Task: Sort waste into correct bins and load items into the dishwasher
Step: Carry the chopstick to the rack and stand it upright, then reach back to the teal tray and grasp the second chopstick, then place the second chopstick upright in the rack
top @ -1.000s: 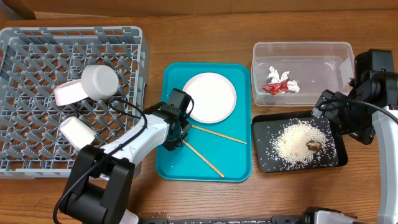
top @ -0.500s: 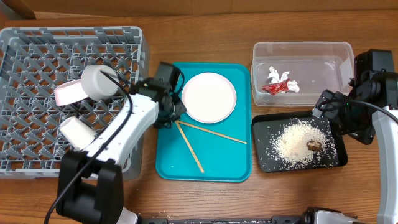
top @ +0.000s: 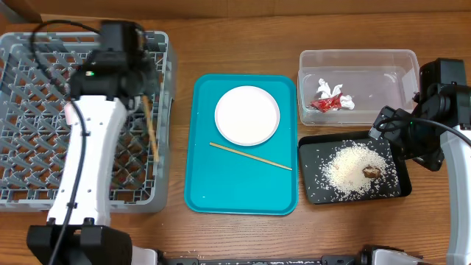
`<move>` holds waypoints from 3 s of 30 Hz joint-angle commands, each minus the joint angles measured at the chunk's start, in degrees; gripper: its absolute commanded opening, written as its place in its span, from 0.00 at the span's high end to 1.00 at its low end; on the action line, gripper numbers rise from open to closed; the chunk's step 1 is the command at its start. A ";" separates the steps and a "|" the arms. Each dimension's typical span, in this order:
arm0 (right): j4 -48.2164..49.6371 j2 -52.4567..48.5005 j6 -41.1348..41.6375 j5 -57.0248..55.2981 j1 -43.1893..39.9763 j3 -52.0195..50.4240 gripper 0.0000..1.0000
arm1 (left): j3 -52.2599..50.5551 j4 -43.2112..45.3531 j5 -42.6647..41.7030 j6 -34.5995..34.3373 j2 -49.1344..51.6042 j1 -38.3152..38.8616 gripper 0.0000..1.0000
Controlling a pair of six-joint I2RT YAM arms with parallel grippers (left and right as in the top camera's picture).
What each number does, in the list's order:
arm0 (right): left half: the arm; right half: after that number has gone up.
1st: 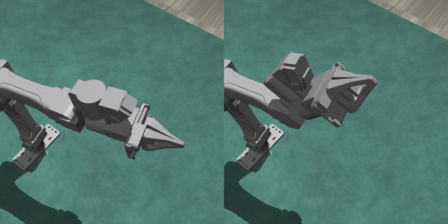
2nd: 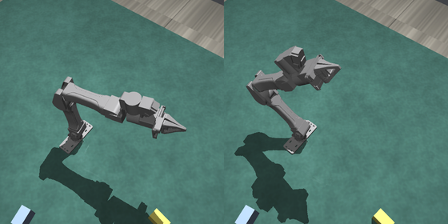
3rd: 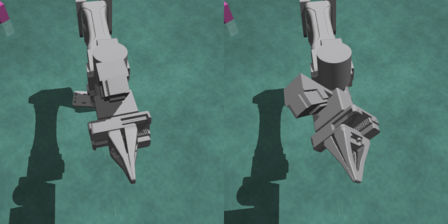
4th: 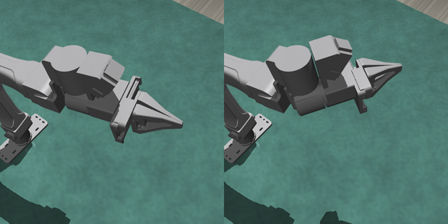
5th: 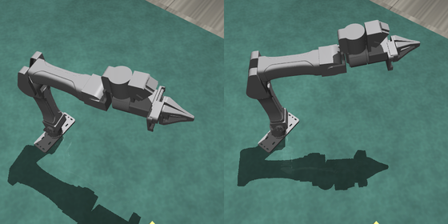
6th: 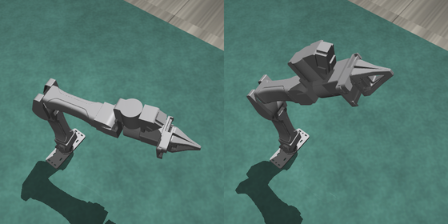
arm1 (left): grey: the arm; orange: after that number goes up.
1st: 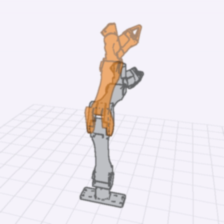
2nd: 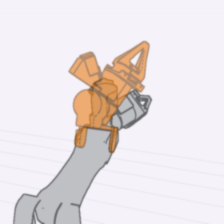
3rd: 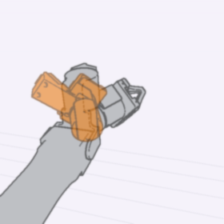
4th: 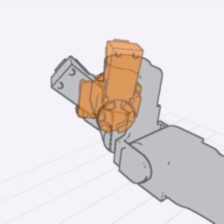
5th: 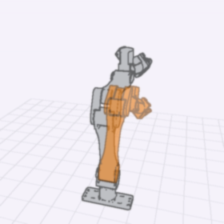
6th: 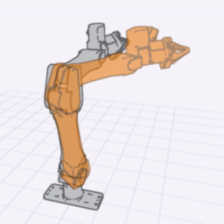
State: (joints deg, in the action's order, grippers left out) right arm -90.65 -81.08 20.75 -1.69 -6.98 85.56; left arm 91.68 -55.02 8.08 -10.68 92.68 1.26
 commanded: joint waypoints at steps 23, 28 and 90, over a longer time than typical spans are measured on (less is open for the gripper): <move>-0.13 0.22 0.04 0.28 0.15 0.33 0.01 | 1.09 -0.63 -6.16 10.45 8.44 -2.75 0.48; -0.13 0.22 0.04 0.28 0.15 0.33 0.01 | 1.05 -6.21 -19.98 1.90 8.46 2.29 0.40; -0.15 0.22 0.04 0.28 0.15 0.33 0.01 | -9.55 -3.10 4.61 -4.13 -3.34 14.69 0.96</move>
State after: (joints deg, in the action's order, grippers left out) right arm -91.02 -81.08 20.75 -1.45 -6.98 85.56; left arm 81.36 -58.43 9.91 -33.32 90.78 21.10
